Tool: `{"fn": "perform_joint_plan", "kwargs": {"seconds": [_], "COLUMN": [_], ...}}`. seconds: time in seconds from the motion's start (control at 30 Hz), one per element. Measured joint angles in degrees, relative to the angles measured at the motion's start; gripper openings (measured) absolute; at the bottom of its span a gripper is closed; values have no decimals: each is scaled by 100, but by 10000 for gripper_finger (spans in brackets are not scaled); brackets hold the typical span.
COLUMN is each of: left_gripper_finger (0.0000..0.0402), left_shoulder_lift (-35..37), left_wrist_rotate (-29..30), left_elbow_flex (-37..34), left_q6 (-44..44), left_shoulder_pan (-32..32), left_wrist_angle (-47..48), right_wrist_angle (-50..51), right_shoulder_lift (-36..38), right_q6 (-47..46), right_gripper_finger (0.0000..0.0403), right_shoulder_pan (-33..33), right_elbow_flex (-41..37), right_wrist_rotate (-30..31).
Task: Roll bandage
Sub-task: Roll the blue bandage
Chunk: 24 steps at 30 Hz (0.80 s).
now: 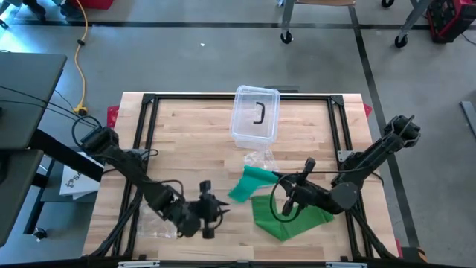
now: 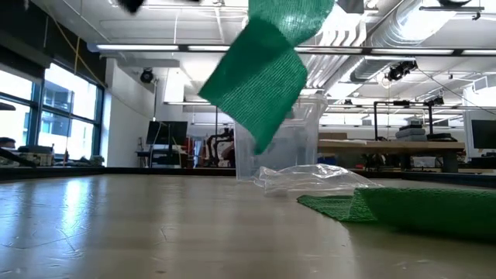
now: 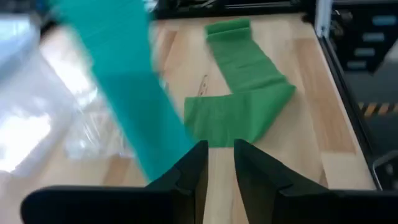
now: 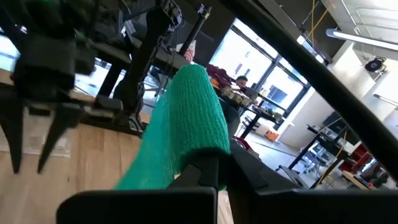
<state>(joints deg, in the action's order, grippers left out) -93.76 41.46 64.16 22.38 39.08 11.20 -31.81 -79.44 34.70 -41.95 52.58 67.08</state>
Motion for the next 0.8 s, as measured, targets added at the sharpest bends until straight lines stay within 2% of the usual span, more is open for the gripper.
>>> {"fn": "perform_joint_plan", "kwargs": {"seconds": [0.17, 0.33, 0.47, 0.53, 0.7, 0.8], "left_gripper_finger": [65, 79, 104, 114, 121, 122], "left_shoulder_lift": [-7, -261, -620, -795, -1184, -1506], "left_wrist_rotate": [-249, -556, -610, -454, -240, -88], "left_elbow_flex": [70, 83, 81, 81, 79, 54], "left_q6": [-1187, -1763, -1969, -1587, 295, 871], "left_shoulder_pan": [56, -340, -548, -573, -572, -585], "left_wrist_angle": [-207, -1007, -1115, -963, -364, -398], "right_wrist_angle": [-9, -7, -2, -7, -13, -13], "right_shoulder_lift": [0, 0, 0, 0, 35, 35], "right_q6": [6, -197, -295, -286, -253, -69], "right_gripper_finger": [0, 1, 1, 1, 1, 1], "right_shoulder_pan": [25, 182, 341, 391, 411, 411], "right_elbow_flex": [0, 0, 0, 0, 23, 140], "right_wrist_rotate": [-3, 1, 35, 35, 36, 21]}}
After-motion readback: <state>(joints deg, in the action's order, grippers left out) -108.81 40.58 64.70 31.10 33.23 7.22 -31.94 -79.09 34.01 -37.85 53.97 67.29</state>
